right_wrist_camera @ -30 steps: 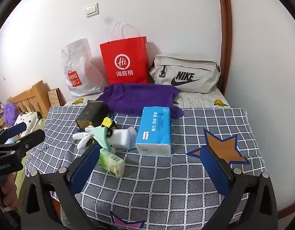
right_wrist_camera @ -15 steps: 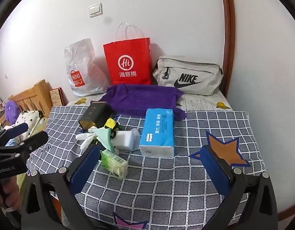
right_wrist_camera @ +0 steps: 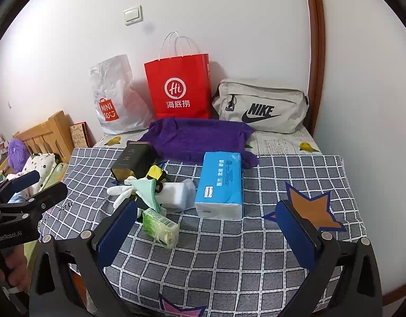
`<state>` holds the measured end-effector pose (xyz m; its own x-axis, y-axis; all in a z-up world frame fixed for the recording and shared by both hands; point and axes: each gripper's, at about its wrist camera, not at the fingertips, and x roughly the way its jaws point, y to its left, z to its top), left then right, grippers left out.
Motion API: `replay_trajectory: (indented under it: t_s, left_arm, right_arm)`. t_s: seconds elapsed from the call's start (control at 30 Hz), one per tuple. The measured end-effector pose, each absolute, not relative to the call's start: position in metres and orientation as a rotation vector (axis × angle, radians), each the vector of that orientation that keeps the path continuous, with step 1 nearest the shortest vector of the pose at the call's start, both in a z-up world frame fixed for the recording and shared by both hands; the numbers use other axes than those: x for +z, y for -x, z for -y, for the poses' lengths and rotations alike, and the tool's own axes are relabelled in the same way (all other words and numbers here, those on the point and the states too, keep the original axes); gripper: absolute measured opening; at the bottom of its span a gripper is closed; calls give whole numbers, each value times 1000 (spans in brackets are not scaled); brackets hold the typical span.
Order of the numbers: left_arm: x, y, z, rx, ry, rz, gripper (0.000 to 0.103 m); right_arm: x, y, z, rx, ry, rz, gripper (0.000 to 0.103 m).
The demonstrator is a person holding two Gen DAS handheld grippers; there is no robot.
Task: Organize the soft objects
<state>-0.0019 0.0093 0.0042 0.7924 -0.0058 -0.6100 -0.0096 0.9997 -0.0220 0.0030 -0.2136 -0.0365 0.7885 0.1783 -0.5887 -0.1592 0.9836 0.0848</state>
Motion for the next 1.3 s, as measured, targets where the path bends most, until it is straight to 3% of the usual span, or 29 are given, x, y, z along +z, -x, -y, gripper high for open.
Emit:
replay_trajectory:
  t_s: [1.3]
  left_arm:
    - [-1,7,-7,2,12,-655,103]
  right_arm:
    - [-39,-1,211,183,-35,-636,103]
